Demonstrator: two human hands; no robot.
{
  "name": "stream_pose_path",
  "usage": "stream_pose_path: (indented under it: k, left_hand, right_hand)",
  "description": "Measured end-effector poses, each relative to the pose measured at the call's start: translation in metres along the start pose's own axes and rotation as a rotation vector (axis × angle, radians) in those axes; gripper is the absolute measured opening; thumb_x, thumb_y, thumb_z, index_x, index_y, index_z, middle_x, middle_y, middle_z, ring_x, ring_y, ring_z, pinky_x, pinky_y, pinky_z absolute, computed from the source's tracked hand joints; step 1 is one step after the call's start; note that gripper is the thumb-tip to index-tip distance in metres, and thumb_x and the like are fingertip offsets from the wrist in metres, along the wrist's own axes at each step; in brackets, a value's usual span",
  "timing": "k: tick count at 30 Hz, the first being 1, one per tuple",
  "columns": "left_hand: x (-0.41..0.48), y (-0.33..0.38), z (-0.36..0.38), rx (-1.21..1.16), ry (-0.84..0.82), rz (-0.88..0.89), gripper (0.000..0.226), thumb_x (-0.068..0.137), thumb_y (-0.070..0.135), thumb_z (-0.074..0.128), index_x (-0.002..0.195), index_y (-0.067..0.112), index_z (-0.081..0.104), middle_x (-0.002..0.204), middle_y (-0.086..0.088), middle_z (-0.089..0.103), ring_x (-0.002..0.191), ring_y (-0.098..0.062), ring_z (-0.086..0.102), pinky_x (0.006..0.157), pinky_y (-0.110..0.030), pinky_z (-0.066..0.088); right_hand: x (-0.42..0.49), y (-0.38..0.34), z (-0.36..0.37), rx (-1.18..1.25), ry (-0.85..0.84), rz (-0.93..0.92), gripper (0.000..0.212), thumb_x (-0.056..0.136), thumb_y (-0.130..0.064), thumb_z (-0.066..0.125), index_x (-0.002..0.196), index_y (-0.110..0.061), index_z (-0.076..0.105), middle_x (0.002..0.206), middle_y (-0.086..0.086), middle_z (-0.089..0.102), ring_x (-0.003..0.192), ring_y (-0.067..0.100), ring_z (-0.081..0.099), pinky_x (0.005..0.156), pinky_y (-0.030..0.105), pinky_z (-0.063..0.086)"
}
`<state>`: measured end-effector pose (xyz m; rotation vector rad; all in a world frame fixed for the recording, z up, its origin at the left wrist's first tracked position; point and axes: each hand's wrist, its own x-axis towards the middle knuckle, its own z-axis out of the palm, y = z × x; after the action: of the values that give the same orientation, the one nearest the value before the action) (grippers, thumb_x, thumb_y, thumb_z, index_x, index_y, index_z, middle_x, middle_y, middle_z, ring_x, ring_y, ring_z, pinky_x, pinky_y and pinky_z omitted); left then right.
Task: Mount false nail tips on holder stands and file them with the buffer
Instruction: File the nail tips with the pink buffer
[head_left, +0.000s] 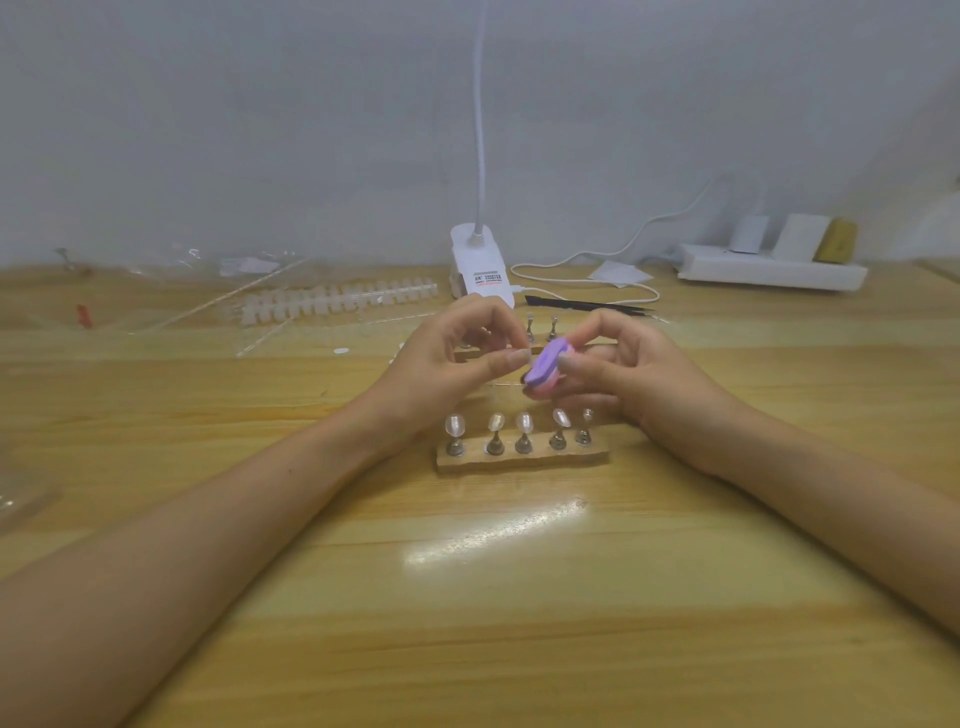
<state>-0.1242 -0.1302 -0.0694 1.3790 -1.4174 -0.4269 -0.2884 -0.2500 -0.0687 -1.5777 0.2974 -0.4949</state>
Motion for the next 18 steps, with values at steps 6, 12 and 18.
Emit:
stream_pose_path:
  k: [6, 12, 18]
  left_hand:
    - [0.0008, -0.0006, 0.0005, -0.015, -0.003, -0.004, 0.015, 0.090, 0.006, 0.066, 0.081, 0.017, 0.061, 0.088, 0.008, 0.059, 0.084, -0.006, 0.056, 0.079, -0.017, 0.043]
    - [0.0010, -0.0019, -0.0002, -0.014, -0.004, -0.014, 0.013, 0.090, 0.007, 0.067, 0.082, 0.016, 0.062, 0.091, 0.005, 0.060, 0.088, -0.009, 0.057, 0.082, -0.021, 0.046]
    - [0.0005, -0.0002, 0.0009, -0.004, -0.011, 0.001, 0.014, 0.090, 0.006, 0.067, 0.081, 0.016, 0.062, 0.091, 0.006, 0.059, 0.086, -0.005, 0.057, 0.082, -0.019, 0.045]
  right_hand:
    - [0.0000, -0.0003, -0.0001, -0.024, -0.018, 0.014, 0.027, 0.083, -0.026, 0.070, 0.098, -0.011, 0.055, 0.096, 0.014, 0.077, 0.091, 0.024, 0.076, 0.066, 0.021, 0.056]
    - [0.0005, -0.0019, -0.0012, -0.037, -0.061, 0.039, 0.025, 0.082, -0.026, 0.071, 0.096, -0.011, 0.056, 0.097, 0.015, 0.077, 0.089, 0.023, 0.076, 0.067, 0.022, 0.057]
    - [0.0017, -0.0023, -0.0029, 0.014, -0.015, 0.041, 0.028, 0.082, -0.022, 0.070, 0.100, -0.007, 0.056, 0.098, 0.017, 0.077, 0.091, 0.026, 0.076, 0.070, 0.026, 0.060]
